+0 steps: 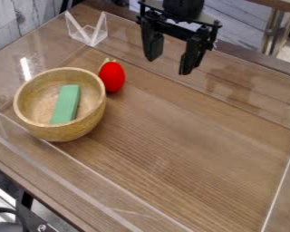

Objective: Remove the green stick from the brown bowl and put it on the table

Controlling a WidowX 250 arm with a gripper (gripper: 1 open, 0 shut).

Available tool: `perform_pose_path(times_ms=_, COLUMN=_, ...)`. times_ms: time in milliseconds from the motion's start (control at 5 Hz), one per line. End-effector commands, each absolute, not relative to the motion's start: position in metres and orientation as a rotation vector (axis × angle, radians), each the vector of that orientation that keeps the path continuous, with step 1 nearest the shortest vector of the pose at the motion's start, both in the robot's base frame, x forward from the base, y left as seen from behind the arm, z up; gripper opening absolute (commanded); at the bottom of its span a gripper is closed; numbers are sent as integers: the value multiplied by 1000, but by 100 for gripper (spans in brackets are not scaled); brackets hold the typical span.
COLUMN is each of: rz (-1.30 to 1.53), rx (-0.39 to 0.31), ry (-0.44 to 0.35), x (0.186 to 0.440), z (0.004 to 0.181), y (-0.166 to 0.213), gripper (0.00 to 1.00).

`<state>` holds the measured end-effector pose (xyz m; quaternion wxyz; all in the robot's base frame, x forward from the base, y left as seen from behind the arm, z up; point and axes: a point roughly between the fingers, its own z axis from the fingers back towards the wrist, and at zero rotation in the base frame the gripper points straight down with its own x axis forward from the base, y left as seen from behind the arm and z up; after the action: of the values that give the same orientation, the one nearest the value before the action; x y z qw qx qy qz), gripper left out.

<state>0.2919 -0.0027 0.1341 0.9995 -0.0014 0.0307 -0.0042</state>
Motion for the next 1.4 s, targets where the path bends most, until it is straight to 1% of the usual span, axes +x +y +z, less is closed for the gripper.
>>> perform_pose_path(times_ms=0, rz=43, rx=-4, ry=89, x=279, z=123, y=-2, gripper=100)
perform_pose_path(times_ms=200, rz=131, rx=0, ry=87, x=261, z=120, y=26, gripper=100)
perform_pose_path(times_ms=400, rz=199, rx=-7, ry=63, x=245, z=117, y=60, gripper=100)
perform_pose_path(times_ms=600, rz=202, rx=-8, ry=39, x=231, z=118, y=90, gripper=100)
perform_pose_path(times_ms=800, rz=221, rx=2, ry=28, x=223, z=119, y=117, gripper=100)
perform_pose_path(times_ms=1200, rz=291, rx=2, ry=39, x=228, z=99, y=149, gripper=100)
